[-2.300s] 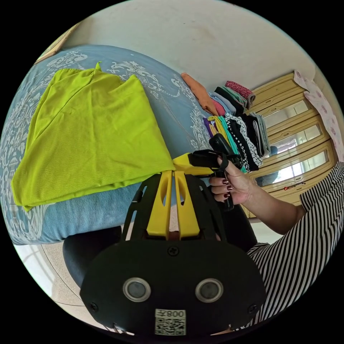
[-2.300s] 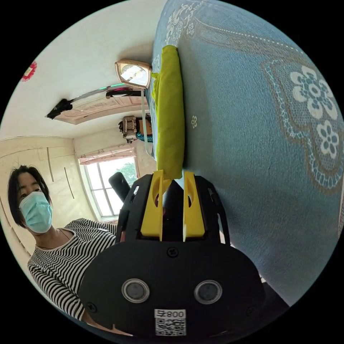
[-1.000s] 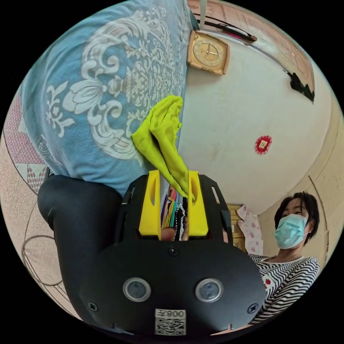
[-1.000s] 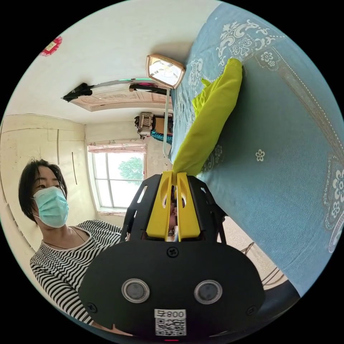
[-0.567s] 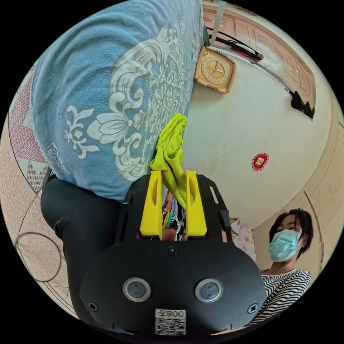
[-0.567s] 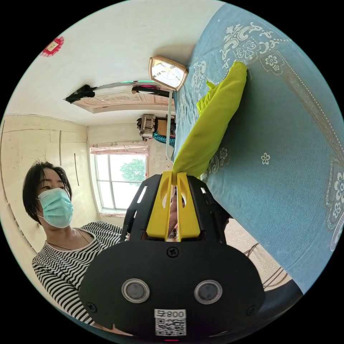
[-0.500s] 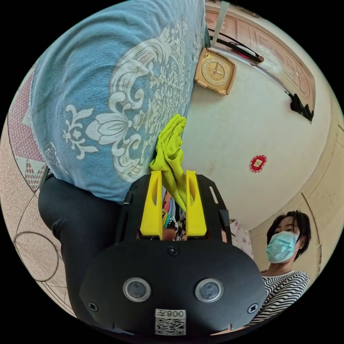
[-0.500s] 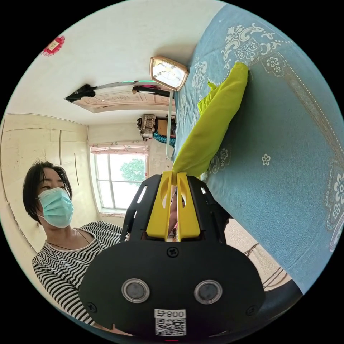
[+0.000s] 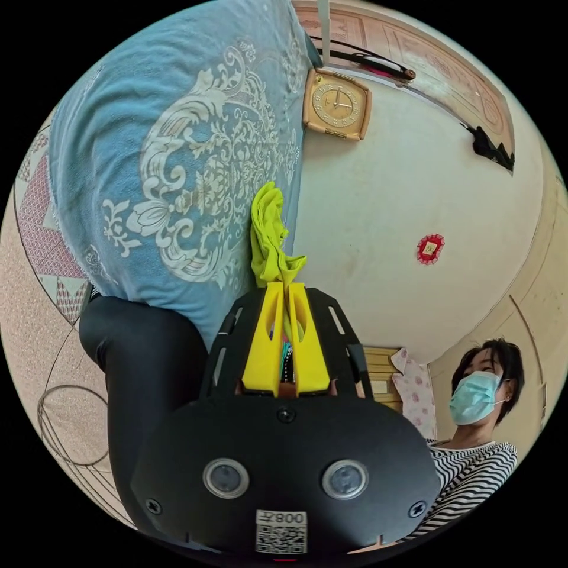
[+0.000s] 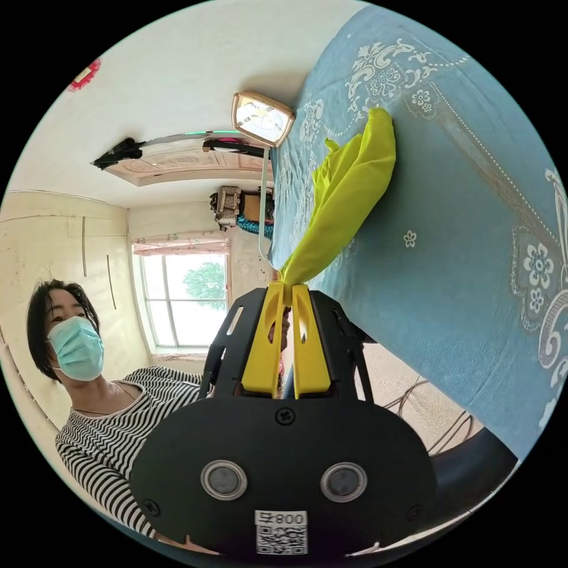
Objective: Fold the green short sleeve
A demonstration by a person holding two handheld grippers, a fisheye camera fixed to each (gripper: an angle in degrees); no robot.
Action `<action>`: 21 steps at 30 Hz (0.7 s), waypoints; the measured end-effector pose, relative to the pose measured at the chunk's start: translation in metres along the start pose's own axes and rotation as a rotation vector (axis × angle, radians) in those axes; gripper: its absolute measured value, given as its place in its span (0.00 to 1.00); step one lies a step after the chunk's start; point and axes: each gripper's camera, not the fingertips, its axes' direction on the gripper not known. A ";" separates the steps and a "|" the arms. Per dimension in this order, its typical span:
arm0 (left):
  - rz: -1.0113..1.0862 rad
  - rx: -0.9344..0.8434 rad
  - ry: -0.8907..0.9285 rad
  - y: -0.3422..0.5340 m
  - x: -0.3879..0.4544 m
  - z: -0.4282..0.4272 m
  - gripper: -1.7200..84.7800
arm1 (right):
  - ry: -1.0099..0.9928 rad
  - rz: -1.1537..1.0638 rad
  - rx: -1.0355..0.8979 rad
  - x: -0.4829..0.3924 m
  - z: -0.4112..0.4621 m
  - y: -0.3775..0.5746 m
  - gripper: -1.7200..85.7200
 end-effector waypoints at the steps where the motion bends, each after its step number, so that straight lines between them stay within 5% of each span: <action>1: 0.006 -0.006 -0.002 0.004 0.003 0.002 0.04 | 0.010 0.000 -0.005 -0.003 -0.007 0.012 0.04; 13: 0.226 -0.197 0.048 0.111 0.099 0.078 0.03 | -0.041 -0.098 0.057 -0.062 -0.111 0.171 0.04; 21: 0.414 -0.354 0.102 0.168 0.165 0.217 0.03 | -0.029 -0.215 0.183 -0.103 -0.211 0.250 0.04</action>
